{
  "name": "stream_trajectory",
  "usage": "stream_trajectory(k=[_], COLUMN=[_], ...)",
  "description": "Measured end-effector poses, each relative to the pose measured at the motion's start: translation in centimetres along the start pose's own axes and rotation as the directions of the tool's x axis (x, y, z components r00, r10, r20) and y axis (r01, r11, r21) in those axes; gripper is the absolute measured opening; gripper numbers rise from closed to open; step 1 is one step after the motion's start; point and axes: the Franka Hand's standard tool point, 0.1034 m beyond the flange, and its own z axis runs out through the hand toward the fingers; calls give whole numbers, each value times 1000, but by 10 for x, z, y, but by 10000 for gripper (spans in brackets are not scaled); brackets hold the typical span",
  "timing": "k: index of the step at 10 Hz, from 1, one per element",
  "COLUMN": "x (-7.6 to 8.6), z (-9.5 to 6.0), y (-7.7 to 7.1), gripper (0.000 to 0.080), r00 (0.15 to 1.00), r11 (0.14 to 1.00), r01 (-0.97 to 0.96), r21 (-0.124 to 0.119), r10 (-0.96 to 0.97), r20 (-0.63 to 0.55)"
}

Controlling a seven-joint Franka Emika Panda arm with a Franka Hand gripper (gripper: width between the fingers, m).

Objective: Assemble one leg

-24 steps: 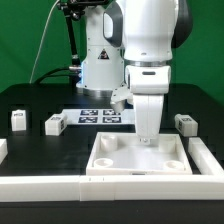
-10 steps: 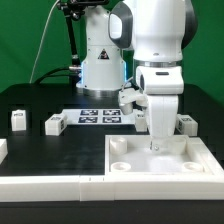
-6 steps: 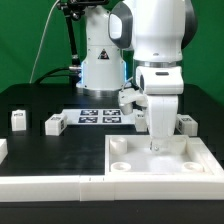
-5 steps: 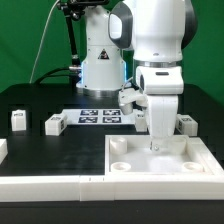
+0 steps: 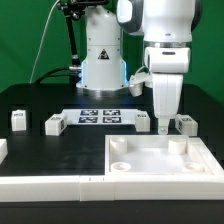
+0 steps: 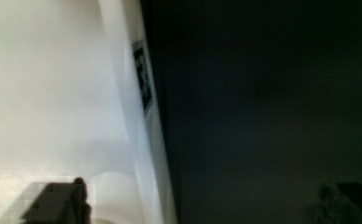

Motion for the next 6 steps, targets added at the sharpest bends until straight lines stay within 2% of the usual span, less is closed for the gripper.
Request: stream_trajectory(k=[2, 4, 5, 6], x=[0, 2, 8, 14], z=[0, 1, 1, 3], y=[0, -1, -8, -17], gripper=[648, 648, 648, 648], r00=[999, 973, 924, 861], r11=[999, 973, 924, 861], r01=[-38, -232, -382, -509], r21=[2, 2, -4, 10], r10=[38, 232, 381, 509], r20=[-1, -6, -26, -24])
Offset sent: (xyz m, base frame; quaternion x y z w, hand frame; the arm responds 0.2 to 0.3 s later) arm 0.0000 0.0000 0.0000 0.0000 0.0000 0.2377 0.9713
